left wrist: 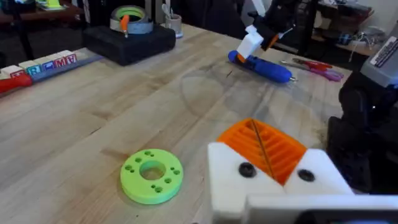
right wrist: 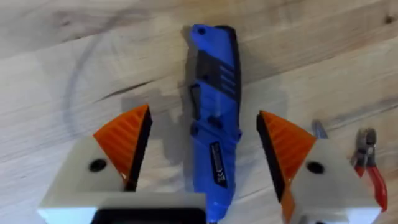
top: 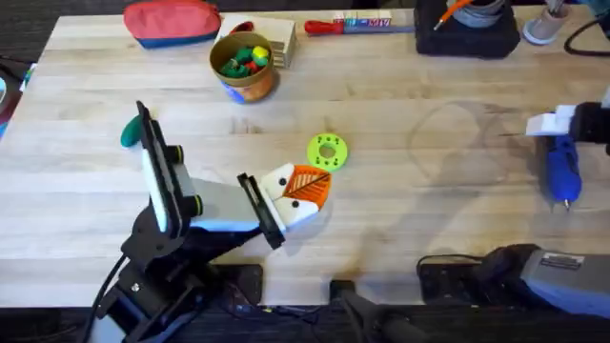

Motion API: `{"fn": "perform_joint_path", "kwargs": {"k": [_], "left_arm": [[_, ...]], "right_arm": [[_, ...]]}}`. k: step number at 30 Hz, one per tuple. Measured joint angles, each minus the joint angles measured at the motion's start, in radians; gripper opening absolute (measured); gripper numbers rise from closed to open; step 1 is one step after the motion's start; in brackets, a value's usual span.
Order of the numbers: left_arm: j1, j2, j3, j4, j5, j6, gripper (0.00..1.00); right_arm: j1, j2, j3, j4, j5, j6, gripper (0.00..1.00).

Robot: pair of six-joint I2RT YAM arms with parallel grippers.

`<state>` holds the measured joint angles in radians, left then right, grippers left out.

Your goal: Pick up the gripper from the table and insert it into the empty holder that is missing its gripper. Then pick up a screw, insert it into the mounting hole, and use the screwdriver to tighten it. Finally, clean up the table by picking up the vegetable and placing it into the bucket.

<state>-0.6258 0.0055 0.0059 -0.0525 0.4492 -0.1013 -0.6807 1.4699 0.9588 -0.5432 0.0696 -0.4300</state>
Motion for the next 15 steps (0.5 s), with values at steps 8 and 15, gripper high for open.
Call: {"fn": "perform_joint_path", "kwargs": {"k": [8, 15], "left_arm": [[0.000, 0.000, 0.000, 0.000, 0.000, 0.000, 0.009], [0.000, 0.000, 0.000, 0.000, 0.000, 0.000, 0.009]], "right_arm": [[-0.019, 0.174, 0.013, 0.089, -0.016, -0.058, 0.991], [-0.019, 0.199, 0.029, 0.118, -0.041, -0.069, 0.959]]}}
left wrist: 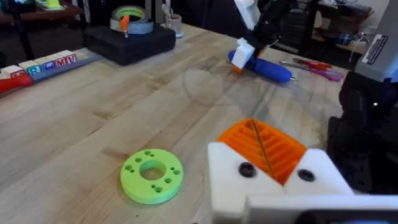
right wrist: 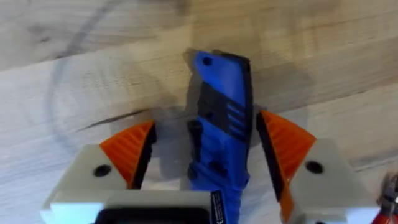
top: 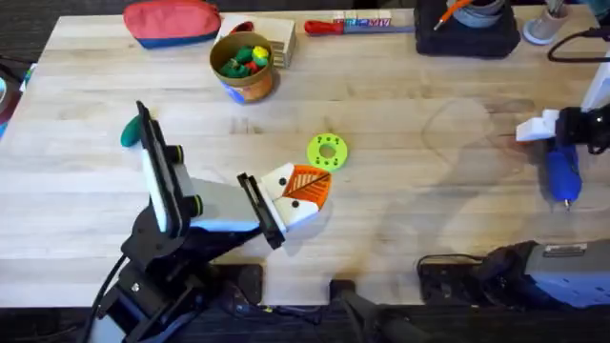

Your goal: Pick up the gripper from the table and insert it into the empty holder that is missing its gripper. Then pick up a screw, insert it into the mounting hole, and use the screwdriver to tighten it. Finally, clean up the table by picking up the vegetable and placing it into the bucket.

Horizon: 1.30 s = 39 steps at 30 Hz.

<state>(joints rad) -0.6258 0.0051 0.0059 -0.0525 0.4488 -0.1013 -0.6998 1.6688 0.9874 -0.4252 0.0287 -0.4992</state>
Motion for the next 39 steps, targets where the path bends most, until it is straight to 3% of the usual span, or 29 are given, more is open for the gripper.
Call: {"fn": "perform_joint_path", "kwargs": {"k": [4, 13, 18, 26, 31, 39], "left_arm": [[0.000, 0.000, 0.000, 0.000, 0.000, 0.000, 0.009], [0.000, 0.000, 0.000, 0.000, 0.000, 0.000, 0.009], [0.000, 0.000, 0.000, 0.000, -0.001, 0.000, 0.009], [0.000, 0.000, 0.000, 0.000, -0.003, 0.000, 0.009], [0.000, 0.000, 0.000, 0.000, -0.003, 0.000, 0.009], [0.000, 0.000, 0.000, 0.000, -0.004, 0.000, 0.009]], "right_arm": [[-0.003, 0.002, 0.001, -0.006, -0.012, -0.003, 0.871], [-0.048, 0.014, 0.002, 0.002, -0.033, 0.023, 0.537], [-0.051, 0.017, 0.002, 0.012, -0.015, 0.023, 0.291], [-0.054, 0.019, 0.014, 0.013, 0.015, 0.020, 0.023], [-0.050, -0.018, 0.019, 0.000, 0.020, 0.021, 0.010], [0.008, -0.209, 0.020, -0.002, 0.019, 0.095, 0.006]]}}
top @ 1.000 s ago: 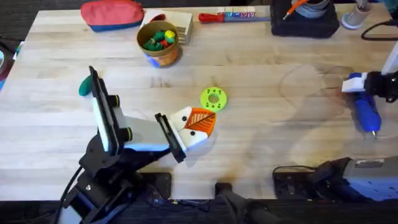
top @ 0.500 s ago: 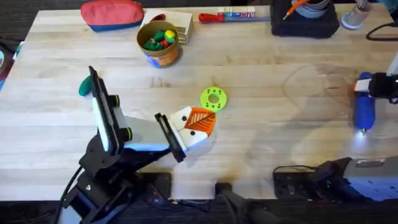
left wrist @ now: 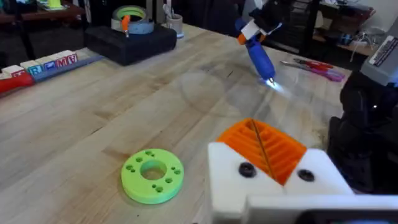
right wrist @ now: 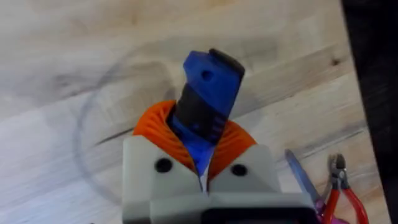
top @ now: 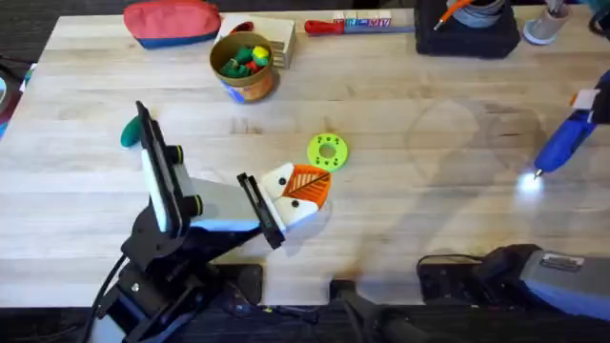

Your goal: Pick up the gripper from the table and insert it into the empty holder that is missing its gripper. Then pick up a screw, insert it into the mounting hole, and use the screwdriver to tighten it. Finally, clean up the table by picking up the vegetable and placing it into the bucket.

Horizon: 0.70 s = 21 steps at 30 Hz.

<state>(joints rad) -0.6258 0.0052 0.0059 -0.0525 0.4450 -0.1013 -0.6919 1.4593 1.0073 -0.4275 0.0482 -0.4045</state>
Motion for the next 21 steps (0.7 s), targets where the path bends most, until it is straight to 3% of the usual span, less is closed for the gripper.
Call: {"fn": "perform_joint_path", "kwargs": {"k": [2, 11, 21], "left_arm": [[0.000, 0.000, 0.000, 0.000, 0.000, 0.000, 0.009], [0.000, 0.000, 0.000, 0.000, 0.000, 0.000, 0.009], [0.000, 0.000, 0.000, 0.000, 0.000, 0.000, 0.009]], "right_arm": [[0.042, -0.104, 0.001, -0.022, 0.000, 0.056, 0.006], [0.189, -0.320, 0.001, -0.030, -0.002, 0.162, 0.006], [0.487, -0.595, -0.009, 0.011, -0.074, 0.295, 0.006]]}}
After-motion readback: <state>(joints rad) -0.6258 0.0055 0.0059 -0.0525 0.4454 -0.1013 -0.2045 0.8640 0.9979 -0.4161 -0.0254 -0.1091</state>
